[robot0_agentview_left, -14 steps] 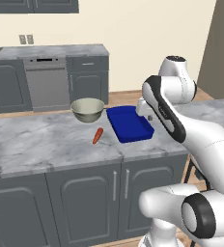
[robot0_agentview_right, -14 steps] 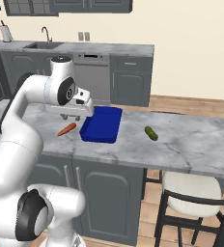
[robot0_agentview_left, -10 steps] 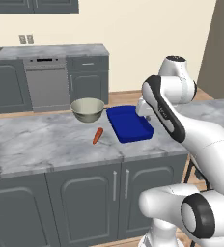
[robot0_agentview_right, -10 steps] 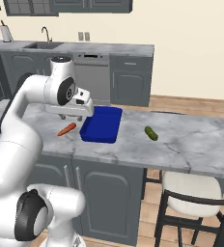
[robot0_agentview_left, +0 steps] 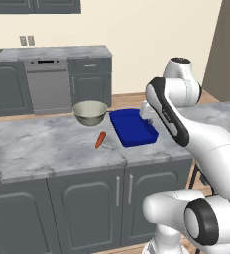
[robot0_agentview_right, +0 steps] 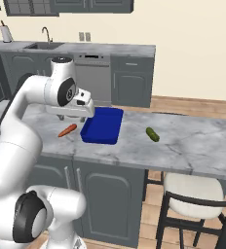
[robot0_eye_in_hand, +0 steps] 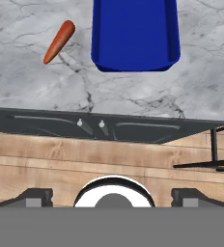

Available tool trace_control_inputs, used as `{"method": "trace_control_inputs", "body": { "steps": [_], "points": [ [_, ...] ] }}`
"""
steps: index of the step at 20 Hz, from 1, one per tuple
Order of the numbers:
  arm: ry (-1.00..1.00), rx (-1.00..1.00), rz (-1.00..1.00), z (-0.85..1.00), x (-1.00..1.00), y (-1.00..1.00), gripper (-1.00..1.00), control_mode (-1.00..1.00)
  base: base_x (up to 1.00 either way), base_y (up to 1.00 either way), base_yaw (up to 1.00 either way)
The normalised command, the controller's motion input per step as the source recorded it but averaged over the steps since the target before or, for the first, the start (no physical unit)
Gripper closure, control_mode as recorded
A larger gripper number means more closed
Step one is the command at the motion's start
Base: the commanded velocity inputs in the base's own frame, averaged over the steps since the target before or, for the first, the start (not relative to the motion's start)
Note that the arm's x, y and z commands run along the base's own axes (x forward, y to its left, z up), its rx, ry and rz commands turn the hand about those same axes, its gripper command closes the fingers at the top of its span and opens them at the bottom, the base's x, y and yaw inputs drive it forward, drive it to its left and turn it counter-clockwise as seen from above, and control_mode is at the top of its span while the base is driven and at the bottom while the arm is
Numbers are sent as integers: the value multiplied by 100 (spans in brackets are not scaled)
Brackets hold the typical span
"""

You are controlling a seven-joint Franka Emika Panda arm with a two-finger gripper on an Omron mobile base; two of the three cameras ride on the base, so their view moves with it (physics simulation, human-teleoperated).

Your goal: Place the two vegetables and bowl onto the tray for setting up a vegetable dip station.

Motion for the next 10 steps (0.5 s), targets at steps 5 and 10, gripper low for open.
{"method": "trace_control_inputs", "body": {
  "steps": [5,10],
  "points": [
    [0,0,0,0,0,0,-100,100,20,0,-3],
    [0,0,0,0,0,0,-100,100,32,0,-6]
  ]
}}
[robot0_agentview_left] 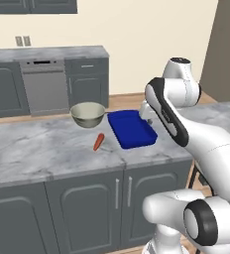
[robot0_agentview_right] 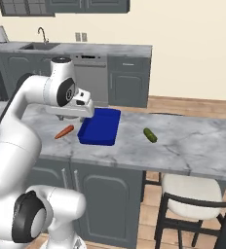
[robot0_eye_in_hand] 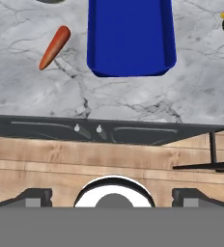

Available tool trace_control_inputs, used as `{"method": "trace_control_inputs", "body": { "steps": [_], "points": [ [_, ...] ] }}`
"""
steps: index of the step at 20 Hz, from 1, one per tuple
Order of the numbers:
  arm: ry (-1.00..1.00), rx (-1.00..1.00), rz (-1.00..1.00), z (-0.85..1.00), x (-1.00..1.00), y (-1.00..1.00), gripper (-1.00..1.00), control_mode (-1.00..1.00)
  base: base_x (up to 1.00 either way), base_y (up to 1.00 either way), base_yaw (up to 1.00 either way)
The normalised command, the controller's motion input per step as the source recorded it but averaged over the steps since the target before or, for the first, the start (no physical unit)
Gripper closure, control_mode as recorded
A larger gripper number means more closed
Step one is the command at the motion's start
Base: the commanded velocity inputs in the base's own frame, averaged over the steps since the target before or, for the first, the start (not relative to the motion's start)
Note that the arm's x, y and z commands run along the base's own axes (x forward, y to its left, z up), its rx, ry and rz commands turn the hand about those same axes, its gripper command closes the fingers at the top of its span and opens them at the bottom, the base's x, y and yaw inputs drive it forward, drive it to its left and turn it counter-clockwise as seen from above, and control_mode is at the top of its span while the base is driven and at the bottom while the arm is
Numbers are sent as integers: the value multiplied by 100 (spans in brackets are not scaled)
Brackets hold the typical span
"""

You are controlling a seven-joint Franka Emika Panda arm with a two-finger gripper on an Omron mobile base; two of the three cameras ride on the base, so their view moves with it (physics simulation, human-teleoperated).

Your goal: Place the two vegetables and bowl onto the tray for setting up a vegetable dip station.

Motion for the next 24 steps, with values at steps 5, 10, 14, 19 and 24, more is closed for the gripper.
{"method": "trace_control_inputs", "body": {
  "steps": [5,10,14,19,24],
  "points": [
    [0,0,0,0,0,0,-100,100,36,0,-5],
    [0,0,0,0,0,0,-100,100,40,0,-3],
    [0,0,0,0,0,0,-100,100,45,1,-3],
    [0,0,0,0,0,0,-100,100,42,1,-2],
    [0,0,0,0,0,0,-100,100,40,1,-1]
  ]
}}
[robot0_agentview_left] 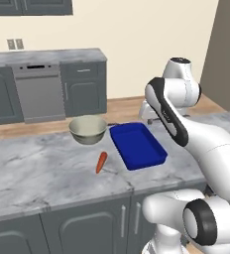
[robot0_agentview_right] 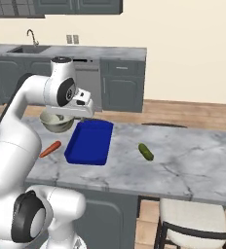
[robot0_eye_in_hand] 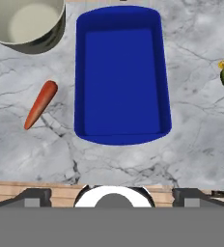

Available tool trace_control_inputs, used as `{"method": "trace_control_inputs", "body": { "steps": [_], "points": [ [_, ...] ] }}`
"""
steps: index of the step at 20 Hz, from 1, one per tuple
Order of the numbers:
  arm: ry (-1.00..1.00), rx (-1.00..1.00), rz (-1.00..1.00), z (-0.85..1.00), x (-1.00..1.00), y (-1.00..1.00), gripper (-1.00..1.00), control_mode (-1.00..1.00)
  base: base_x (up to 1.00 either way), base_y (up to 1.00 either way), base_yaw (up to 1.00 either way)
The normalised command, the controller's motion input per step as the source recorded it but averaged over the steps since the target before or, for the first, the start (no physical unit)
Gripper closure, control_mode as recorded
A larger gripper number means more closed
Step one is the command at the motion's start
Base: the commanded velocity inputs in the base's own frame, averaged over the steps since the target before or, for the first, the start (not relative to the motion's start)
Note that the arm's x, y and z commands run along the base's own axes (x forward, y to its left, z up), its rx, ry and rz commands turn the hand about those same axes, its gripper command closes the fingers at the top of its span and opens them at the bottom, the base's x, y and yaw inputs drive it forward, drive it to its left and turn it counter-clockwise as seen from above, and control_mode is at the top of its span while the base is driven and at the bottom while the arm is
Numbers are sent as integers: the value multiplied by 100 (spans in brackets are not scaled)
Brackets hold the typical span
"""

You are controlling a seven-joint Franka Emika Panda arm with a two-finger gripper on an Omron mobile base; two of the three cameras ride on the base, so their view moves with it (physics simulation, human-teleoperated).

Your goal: Place the two vegetables and bowl onto the tray for setting up a vegetable dip station.

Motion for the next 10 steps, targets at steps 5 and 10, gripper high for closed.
{"method": "trace_control_inputs", "body": {
  "steps": [5,10],
  "points": [
    [0,0,0,0,0,0,-100,100,39,1,-1],
    [0,0,0,0,0,0,-100,100,40,0,0]
  ]
}}
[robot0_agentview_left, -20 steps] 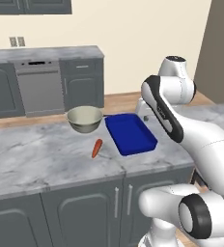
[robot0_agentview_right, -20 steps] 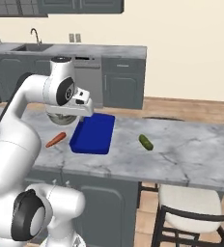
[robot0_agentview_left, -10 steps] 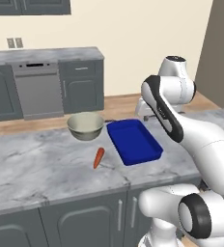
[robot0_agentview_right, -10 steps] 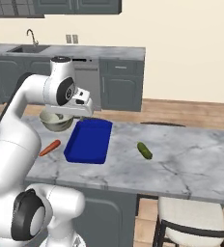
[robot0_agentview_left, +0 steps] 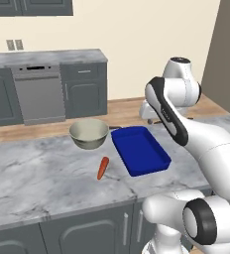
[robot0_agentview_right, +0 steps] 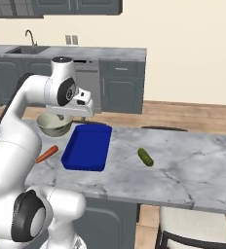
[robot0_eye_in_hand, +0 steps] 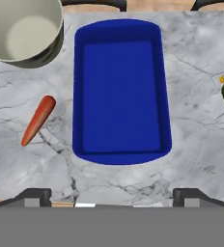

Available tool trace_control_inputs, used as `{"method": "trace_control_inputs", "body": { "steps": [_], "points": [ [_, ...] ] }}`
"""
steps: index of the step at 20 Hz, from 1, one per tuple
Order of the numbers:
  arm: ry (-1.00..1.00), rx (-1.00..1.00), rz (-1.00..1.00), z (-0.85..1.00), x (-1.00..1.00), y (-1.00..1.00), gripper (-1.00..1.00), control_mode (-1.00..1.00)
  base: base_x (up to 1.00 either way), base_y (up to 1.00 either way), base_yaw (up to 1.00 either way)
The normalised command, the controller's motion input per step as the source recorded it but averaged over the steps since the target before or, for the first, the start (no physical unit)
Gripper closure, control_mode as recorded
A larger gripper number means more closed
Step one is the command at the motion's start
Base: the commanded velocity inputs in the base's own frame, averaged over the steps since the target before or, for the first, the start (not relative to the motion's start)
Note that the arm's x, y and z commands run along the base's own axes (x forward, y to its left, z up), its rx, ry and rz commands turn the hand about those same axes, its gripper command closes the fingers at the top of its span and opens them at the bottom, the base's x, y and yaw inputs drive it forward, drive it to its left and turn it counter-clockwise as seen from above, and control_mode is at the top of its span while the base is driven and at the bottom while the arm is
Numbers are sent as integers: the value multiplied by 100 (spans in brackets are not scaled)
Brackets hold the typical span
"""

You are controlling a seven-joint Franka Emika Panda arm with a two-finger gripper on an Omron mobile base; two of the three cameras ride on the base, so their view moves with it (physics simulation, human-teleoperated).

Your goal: Place the two vegetables and bowl onto the tray for setting up a vegetable dip station.

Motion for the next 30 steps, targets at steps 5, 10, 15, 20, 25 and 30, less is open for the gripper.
{"method": "trace_control_inputs", "body": {
  "steps": [5,10,15,20,25,30],
  "points": [
    [0,0,0,0,0,0,-100,100,37,1,0],
    [0,0,0,0,0,0,-100,100,37,0,0],
    [0,0,0,0,0,0,-100,100,5,0,0],
    [0,0,0,0,0,0,-100,100,0,0,0],
    [0,0,0,0,0,0,-100,100,0,0,0],
    [0,0,0,0,0,0,-100,-100,0,0,0]
  ]
}}
